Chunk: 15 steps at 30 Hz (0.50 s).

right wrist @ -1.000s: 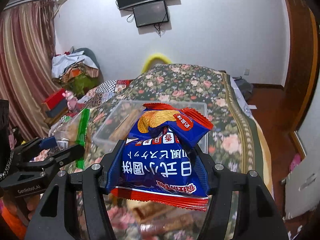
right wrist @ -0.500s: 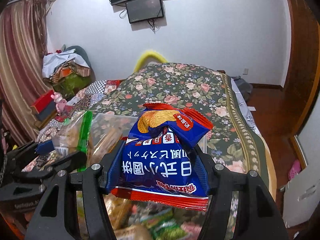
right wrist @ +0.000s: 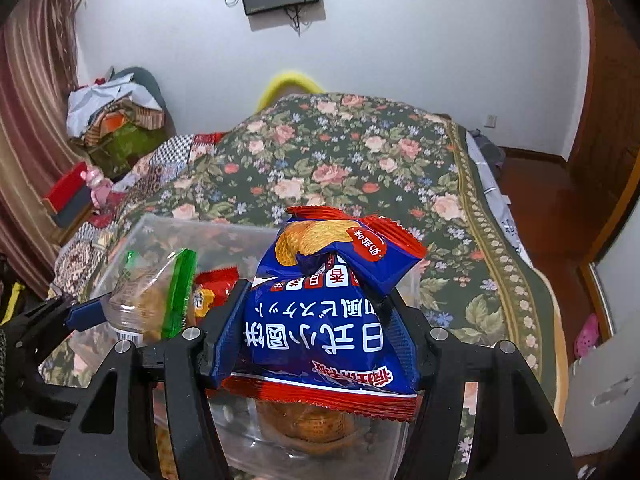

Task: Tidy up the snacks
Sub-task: 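Carry both bags over the clear box and open both grippers to drop them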

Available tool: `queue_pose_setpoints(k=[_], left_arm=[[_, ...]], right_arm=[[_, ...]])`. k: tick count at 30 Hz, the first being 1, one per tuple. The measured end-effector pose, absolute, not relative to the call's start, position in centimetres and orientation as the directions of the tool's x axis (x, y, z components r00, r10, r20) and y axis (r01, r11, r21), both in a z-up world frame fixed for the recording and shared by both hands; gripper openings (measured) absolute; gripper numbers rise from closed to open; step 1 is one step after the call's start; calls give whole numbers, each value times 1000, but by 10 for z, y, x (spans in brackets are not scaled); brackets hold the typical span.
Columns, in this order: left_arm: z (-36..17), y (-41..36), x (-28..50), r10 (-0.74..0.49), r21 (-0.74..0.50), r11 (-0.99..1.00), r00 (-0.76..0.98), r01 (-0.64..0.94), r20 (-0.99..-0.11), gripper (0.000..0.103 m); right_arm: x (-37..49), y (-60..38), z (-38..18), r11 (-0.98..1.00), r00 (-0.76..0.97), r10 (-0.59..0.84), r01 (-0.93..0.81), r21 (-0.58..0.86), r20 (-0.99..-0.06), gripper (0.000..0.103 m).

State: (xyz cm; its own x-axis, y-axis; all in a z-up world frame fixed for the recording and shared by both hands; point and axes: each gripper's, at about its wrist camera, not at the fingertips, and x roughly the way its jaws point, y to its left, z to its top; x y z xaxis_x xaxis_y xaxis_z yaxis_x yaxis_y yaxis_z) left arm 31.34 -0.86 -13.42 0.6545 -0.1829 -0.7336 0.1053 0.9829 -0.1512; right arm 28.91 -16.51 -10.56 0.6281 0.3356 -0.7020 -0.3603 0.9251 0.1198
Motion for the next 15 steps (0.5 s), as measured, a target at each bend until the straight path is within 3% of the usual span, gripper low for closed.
queue_pose_setpoints(k=[3, 6, 15], left_arm=[[-139, -8, 318, -186, -164, 982, 638, 94, -748, 75], [-137, -7, 316, -189, -173, 981, 637, 89, -747, 76], [-105, -4, 283, -179, -144, 984, 685, 108, -706, 76]], right_arm=[[288, -166, -106, 924, 620, 334, -363, 118, -710, 63], [287, -168, -103, 924, 624, 338, -362, 123, -705, 72], [253, -180, -77, 917, 659, 361, -380, 121, -660, 72]])
